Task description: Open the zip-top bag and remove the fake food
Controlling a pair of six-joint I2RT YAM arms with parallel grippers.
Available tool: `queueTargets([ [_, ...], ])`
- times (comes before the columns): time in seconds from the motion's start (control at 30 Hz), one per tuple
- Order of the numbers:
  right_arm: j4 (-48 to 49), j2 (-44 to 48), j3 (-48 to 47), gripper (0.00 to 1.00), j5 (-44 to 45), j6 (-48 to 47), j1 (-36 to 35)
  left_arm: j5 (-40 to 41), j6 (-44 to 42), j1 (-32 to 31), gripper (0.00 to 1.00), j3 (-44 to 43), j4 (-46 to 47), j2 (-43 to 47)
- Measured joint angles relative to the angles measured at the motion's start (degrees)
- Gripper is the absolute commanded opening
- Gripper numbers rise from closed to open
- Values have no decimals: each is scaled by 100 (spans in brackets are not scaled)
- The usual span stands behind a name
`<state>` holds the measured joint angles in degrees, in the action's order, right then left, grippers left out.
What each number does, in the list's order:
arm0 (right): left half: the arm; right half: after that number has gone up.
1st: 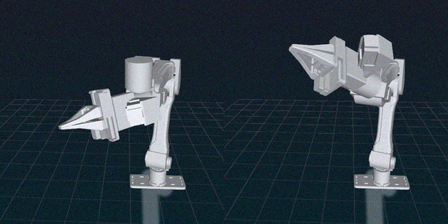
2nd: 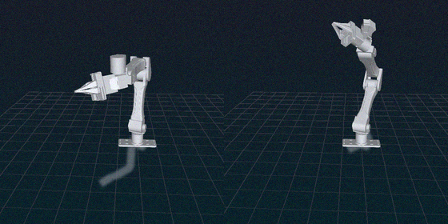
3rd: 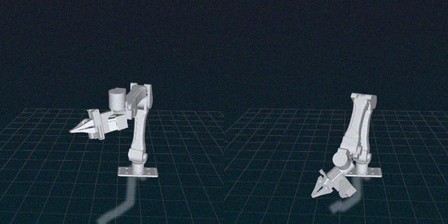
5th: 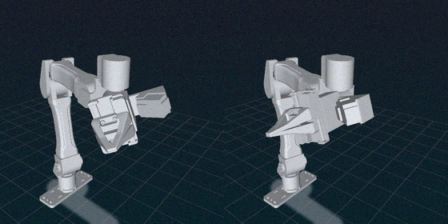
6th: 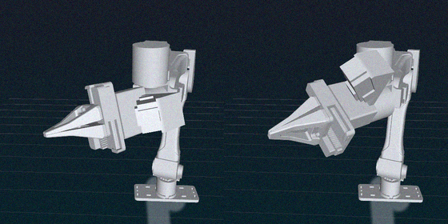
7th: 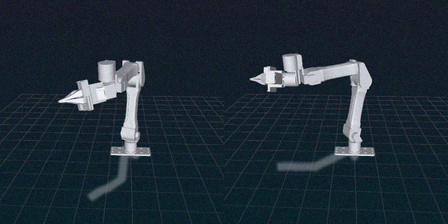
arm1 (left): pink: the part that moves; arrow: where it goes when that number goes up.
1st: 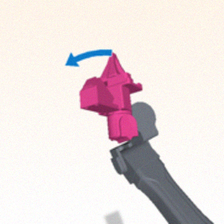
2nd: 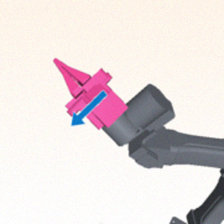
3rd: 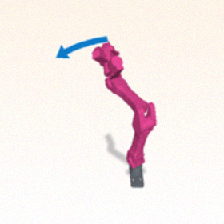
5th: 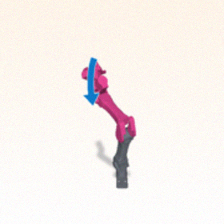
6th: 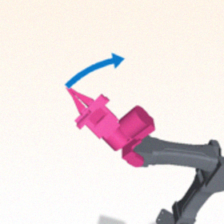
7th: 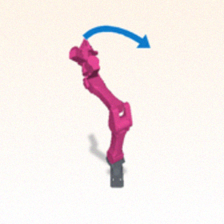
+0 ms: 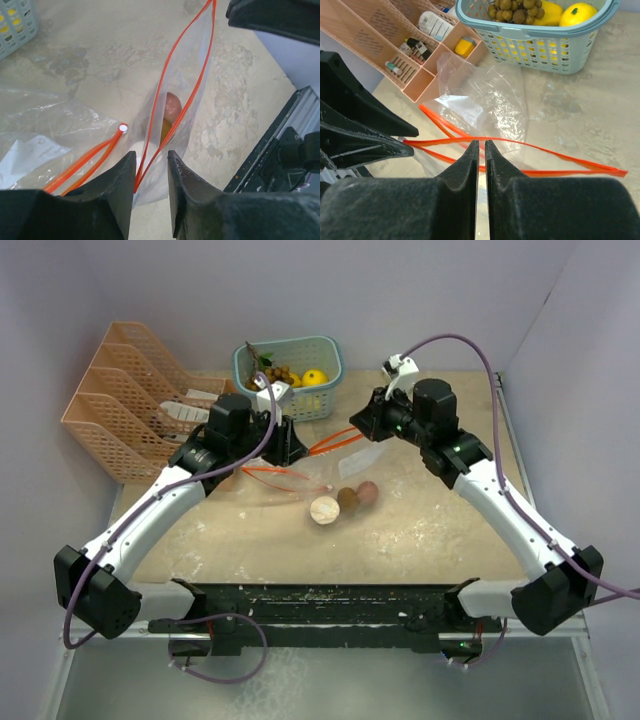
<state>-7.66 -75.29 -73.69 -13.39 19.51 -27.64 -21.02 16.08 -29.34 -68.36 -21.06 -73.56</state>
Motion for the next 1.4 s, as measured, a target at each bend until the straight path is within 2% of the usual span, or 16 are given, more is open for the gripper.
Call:
queueTargets([
  [0.1, -42, 188, 155, 12, 44, 4, 0, -114, 114, 0, 57, 2, 138, -2],
  [0.2, -151, 269, 205, 12, 46, 4, 0, -192, 153, 0, 64, -118, 221, -125],
  [0.47, -382, 254, 179, 12, 39, 2, 0, -308, 105, 0, 64, -1073, 380, -1252],
  [0.67, -411, 258, 160, 12, 46, -4, 0, -415, 70, -52, 64, -1193, 282, -1797],
  [0.8, -468, 271, 160, 4, 48, -9, 0, -413, 22, -81, 62, -1191, 254, -1805],
  [0.83, -485, 273, 160, 0, 48, -11, 0, -415, 11, -85, 61, -1191, 245, -1805],
  [0.9, -520, 273, 160, 0, 46, -17, 0, -433, -22, -96, 57, -1191, 214, -1805],
  [0.97, -544, 273, 160, 0, 42, -13, 0, -452, -35, -114, 49, -1191, 214, -1805],
  [1.03, -549, 271, 160, 0, 33, -13, 0, -492, -44, -146, 32, -1187, 212, -1805],
  [1.13, -562, 267, 160, 0, 11, -13, 0, -570, -2, -229, 0, -1123, 227, -1792],
  [1.4, -557, 245, 160, 0, -4, -15, 0, -704, 114, -389, 0, -811, 297, -1674],
])
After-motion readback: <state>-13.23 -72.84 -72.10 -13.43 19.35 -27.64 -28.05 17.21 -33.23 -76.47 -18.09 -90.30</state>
